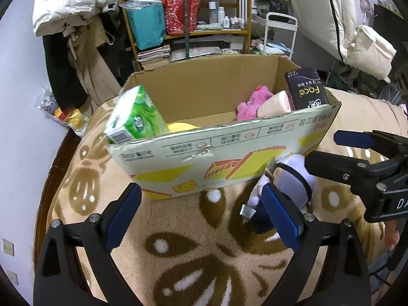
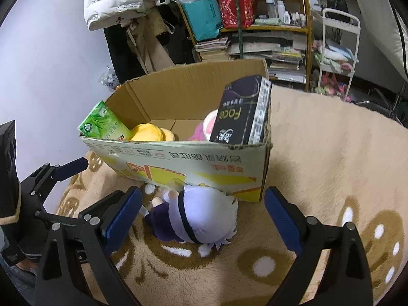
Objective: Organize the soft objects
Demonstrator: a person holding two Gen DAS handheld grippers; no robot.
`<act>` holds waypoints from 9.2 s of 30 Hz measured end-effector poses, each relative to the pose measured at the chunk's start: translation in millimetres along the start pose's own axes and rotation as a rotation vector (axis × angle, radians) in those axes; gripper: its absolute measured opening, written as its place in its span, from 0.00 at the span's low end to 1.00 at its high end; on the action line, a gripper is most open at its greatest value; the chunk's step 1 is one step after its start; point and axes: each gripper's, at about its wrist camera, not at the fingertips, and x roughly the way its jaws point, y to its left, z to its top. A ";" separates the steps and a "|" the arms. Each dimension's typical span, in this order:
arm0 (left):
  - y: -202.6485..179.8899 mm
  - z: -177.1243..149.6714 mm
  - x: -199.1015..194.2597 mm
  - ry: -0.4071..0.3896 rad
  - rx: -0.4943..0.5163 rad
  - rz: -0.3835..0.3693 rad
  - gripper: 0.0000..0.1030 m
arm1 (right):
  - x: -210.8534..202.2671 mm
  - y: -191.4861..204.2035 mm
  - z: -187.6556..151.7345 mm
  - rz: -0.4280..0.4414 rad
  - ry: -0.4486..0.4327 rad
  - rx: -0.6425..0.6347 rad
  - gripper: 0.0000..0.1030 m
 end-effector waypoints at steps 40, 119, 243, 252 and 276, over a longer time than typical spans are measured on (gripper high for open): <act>-17.4 -8.3 49.7 0.109 -0.042 -0.341 0.32 | 46.5 -8.1 -2.8 0.054 0.180 0.060 0.59; -1.1 -10.8 -84.7 -0.176 -0.166 -0.093 0.10 | -82.8 3.8 5.6 -0.065 -0.150 -0.054 0.58; 8.5 -53.5 -203.1 -0.444 -0.152 0.272 0.96 | -184.0 12.7 -31.6 -0.142 -0.500 -0.081 1.00; 6.4 -54.3 -200.2 -0.438 -0.142 0.267 0.96 | -181.7 10.5 -31.1 -0.150 -0.500 -0.073 1.00; 5.2 -55.1 -194.1 -0.415 -0.113 0.264 0.96 | -182.9 6.3 -32.4 -0.158 -0.511 -0.063 1.00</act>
